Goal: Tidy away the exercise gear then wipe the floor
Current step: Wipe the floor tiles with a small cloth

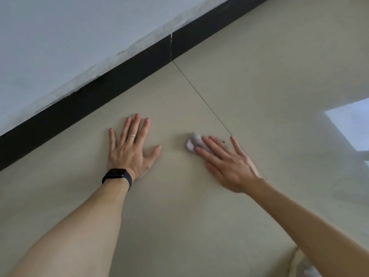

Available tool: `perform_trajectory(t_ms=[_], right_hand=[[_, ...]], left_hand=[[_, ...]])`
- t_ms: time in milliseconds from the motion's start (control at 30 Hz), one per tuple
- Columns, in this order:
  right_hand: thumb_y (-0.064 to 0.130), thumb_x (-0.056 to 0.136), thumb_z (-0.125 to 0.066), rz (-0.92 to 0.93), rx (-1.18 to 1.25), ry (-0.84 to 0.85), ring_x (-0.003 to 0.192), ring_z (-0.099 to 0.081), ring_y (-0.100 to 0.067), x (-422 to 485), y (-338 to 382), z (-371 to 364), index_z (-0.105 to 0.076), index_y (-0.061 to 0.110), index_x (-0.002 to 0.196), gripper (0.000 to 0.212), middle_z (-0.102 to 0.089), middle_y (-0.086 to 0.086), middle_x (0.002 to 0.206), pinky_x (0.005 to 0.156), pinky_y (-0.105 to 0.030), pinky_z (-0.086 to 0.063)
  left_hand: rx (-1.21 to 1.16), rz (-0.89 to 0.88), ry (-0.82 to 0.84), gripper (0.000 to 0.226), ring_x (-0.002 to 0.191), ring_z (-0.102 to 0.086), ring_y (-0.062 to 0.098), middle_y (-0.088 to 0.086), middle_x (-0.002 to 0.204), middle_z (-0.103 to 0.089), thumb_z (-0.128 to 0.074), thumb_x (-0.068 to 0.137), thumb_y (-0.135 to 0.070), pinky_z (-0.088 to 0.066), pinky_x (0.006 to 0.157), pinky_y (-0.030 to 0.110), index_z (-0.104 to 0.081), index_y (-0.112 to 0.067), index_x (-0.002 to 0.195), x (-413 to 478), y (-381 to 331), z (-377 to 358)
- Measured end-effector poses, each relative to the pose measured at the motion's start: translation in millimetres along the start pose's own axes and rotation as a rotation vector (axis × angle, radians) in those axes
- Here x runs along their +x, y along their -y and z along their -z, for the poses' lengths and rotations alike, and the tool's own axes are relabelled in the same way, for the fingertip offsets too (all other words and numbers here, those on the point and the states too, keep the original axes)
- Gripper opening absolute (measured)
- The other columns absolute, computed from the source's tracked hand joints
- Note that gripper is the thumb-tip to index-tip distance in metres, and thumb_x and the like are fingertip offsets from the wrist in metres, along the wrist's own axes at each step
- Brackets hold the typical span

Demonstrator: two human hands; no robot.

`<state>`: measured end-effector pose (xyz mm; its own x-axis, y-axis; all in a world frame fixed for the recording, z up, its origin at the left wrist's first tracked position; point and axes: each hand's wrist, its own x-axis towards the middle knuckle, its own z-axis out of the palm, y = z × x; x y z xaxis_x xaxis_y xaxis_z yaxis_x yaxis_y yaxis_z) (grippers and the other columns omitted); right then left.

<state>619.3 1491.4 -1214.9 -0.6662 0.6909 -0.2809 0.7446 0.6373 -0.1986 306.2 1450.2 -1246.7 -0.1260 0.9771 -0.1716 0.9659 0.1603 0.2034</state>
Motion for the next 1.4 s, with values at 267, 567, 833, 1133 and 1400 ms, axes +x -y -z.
perform_trajectory(t_ms=[267, 567, 833, 1133, 1400], right_hand=[[0.018, 0.105, -0.037, -0.671, 0.315, -0.328, 0.153, -0.008, -0.015, -74, 74, -42, -0.043, 0.025, 0.139, 0.036, -0.022, 0.005, 0.163, 0.123, -0.046, -0.007], [0.007, 0.092, -0.04, -0.867, 0.256, -0.099, 0.152, 0.006, -0.011, -176, 23, -46, -0.001, 0.032, 0.157, 0.08, 0.001, 0.009, 0.166, 0.123, -0.05, 0.0], [0.034, 0.105, -0.028, -0.837, 0.285, -0.171, 0.153, 0.002, -0.014, -208, 191, -98, -0.013, 0.023, 0.159, 0.057, -0.005, 0.005, 0.166, 0.122, -0.051, -0.01], [0.036, 0.107, -0.019, -0.971, 0.321, -0.096, 0.151, 0.011, -0.009, -177, 104, -65, 0.001, 0.03, 0.158, 0.055, 0.01, 0.011, 0.164, 0.121, -0.053, 0.006], [0.032, 0.098, -0.051, -0.206, 0.142, -0.124, 0.152, -0.013, -0.016, -165, 271, -104, -0.021, 0.033, 0.156, 0.066, -0.018, 0.005, 0.165, 0.116, -0.06, -0.018]], left_hand=[[0.032, -0.018, 0.007, 0.08, 0.153, 0.003, 0.018, -0.004, 0.167, 0.003, -0.018, 0.09, -0.073, -0.001, 0.119, 0.059, 0.002, -0.035, 0.158, -1, -1, 1], [0.01, -0.285, 0.029, 0.07, 0.153, -0.004, 0.027, 0.001, 0.167, -0.004, -0.031, 0.093, -0.063, -0.003, 0.118, 0.065, -0.015, -0.038, 0.157, -130, -70, -43], [-0.032, -0.281, 0.053, 0.069, 0.153, 0.001, 0.023, -0.003, 0.167, -0.002, -0.032, 0.092, -0.065, 0.001, 0.117, 0.064, -0.014, -0.043, 0.155, -129, -68, -44], [-0.027, -0.283, 0.156, 0.073, 0.152, 0.014, 0.02, -0.004, 0.165, 0.013, -0.029, 0.092, -0.065, 0.011, 0.117, 0.06, -0.001, -0.044, 0.156, -126, -63, -34], [-0.064, -0.02, 0.037, 0.073, 0.153, -0.001, 0.024, 0.002, 0.167, -0.001, -0.027, 0.09, -0.066, -0.003, 0.119, 0.059, -0.016, -0.038, 0.157, -146, 42, -5]])
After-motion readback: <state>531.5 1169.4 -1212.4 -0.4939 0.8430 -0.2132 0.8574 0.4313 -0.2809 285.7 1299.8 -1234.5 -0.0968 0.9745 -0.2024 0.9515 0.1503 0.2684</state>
